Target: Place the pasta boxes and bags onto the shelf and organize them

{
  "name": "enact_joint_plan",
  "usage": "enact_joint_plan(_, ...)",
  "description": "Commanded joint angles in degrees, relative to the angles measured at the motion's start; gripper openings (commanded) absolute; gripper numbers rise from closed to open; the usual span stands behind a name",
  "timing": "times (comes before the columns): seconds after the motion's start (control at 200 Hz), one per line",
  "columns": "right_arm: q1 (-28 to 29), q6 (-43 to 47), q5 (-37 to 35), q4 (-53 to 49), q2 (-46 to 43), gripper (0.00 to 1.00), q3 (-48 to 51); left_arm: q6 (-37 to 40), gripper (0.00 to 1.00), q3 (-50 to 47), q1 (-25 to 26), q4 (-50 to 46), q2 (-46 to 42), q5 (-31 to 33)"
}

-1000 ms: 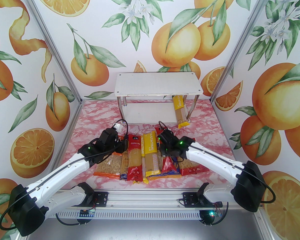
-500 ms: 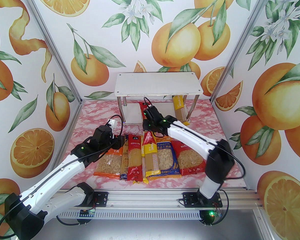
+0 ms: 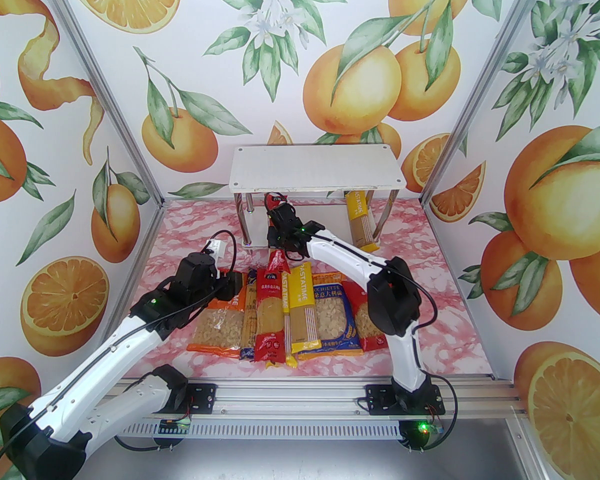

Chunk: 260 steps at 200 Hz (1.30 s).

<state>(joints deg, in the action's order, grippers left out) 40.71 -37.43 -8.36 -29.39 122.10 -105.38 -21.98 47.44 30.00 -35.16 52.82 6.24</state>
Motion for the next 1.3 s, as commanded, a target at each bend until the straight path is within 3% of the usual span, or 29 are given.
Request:
enact_joint_plan(0.0, 0.0, -0.4, -3.2, 11.1, 0.7, 0.0, -5.6, 1.0, 0.55, -0.6, -0.6, -1.6, -2.1, 0.9)
enact_joint_plan(0.946, -0.1, -2.8, -5.3, 13.2, 16.0, 0.0, -21.5, 1.6, 0.57, -2.9, -3.3, -4.2, -4.7, 1.0)
enact_joint_plan(1.146, -0.1, -4.0, -6.7, 12.6, 17.4, 0.1, -22.9, 1.7, 0.58, -3.2, -3.4, -4.3, -4.9, 0.9)
enact_joint_plan(1.296, -0.1, -3.8, -7.0, 11.7, 18.4, 0.28, -23.7, 1.7, 0.59, -3.2, -3.4, -4.4, -5.0, 0.8)
